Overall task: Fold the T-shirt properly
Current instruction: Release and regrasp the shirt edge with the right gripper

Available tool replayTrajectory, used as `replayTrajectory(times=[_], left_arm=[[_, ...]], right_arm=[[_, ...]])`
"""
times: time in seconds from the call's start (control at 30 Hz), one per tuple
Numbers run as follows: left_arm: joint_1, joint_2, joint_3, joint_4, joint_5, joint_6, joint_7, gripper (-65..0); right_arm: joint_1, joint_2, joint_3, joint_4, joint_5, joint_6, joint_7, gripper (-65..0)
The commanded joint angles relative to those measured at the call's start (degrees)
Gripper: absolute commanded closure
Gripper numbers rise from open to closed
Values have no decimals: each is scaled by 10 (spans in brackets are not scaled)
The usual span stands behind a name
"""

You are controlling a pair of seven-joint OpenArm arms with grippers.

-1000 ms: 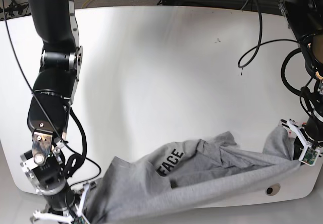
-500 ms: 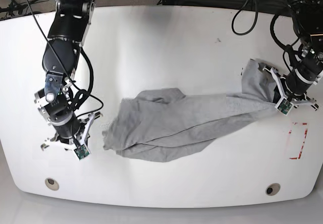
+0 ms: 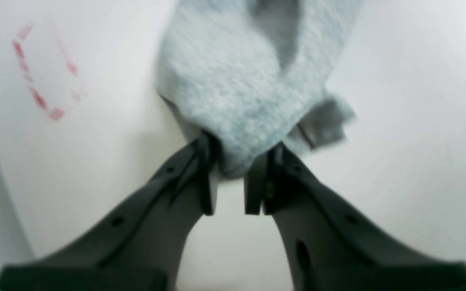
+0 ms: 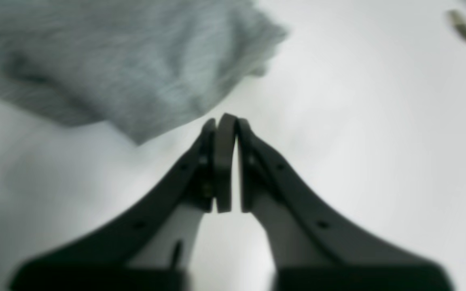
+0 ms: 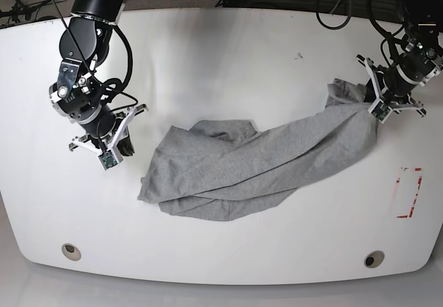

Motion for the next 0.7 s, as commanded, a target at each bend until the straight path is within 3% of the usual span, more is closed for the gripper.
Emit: replayTrajectory(times=[0.0,0.17,0.23,0.33,0.43,0.67], left_arm=[[5,-10,-5,10,-3,3,-8,-103],[28,-9,-5,8,-3,3,-7,-103],[30,-8,-5,7,-3,3,-5,-103],[34,1,-11,6,-3,3,-5,-103],[47,14,-48,6,-4,3,-5,-103],[48,31,-77,7,-4,3,-5,-103]], right_arm=[[13,5,27,9,53,0,-29,-165],[17,-16,78,-53,181,0,-59,-420],[26,-11,84,-94,221,0,-59,-471],[40,-10,85,-161,265,0,-60,-476],[45,-6,83,-218,300,0,-60,-439],[75,-31,82,-309,304,0,-52,-390]])
